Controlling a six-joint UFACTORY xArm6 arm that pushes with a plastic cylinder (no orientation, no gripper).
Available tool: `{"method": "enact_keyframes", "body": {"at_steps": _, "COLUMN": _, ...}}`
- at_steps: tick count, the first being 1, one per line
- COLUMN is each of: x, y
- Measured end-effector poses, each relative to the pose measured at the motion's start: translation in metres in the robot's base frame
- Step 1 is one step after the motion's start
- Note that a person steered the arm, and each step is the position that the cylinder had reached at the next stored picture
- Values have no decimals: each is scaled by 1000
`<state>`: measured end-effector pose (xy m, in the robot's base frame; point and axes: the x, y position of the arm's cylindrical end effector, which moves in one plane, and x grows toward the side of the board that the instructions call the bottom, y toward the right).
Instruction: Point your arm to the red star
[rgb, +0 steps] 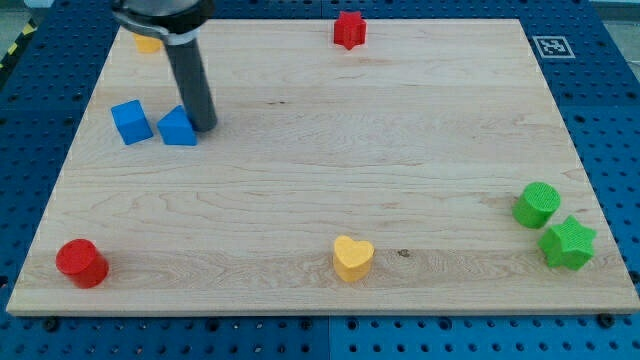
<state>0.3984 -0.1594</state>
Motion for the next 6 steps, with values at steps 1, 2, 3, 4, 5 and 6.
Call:
{"method": "enact_keyframes", "body": {"at_steps": 1, "x": 0, "y": -10}}
{"method": "enact_keyframes", "body": {"at_steps": 2, "x": -31, "y": 17}}
{"method": "enact_keyframes", "body": {"at_steps": 3, "x": -98, "y": 25}}
{"method": "enact_keyframes", "body": {"at_steps": 4, "x": -167, "y": 25}}
{"method": "enact_keyframes", "body": {"at_steps": 5, "x": -203, "y": 64}}
{"method": "enact_keyframes", "body": {"at_steps": 6, "x": -202, "y": 161}}
